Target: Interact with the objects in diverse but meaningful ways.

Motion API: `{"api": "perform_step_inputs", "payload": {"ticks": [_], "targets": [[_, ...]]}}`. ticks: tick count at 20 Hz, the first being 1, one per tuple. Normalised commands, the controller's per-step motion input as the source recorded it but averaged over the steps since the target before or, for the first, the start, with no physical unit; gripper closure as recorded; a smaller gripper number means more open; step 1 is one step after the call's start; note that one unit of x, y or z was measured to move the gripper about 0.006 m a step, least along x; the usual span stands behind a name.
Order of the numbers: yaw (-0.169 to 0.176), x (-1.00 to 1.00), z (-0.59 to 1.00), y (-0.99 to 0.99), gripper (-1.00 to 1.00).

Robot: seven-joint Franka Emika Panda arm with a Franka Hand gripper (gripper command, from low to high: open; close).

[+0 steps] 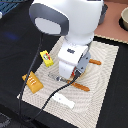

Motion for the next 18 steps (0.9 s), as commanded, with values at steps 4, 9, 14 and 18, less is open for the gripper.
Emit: {"api": "perform_step_inputs", "payload": {"ticks": [4, 9, 14, 18], "targets": [[0.001, -0.83, 0.28, 0.12, -1.0], [0.021, -0.83, 0.11, 0.19, -1.0], [0.013, -0.85, -0.01, 0.16, -1.0], [0.0, -0.92, -0.06, 0.12, -1.0]]}}
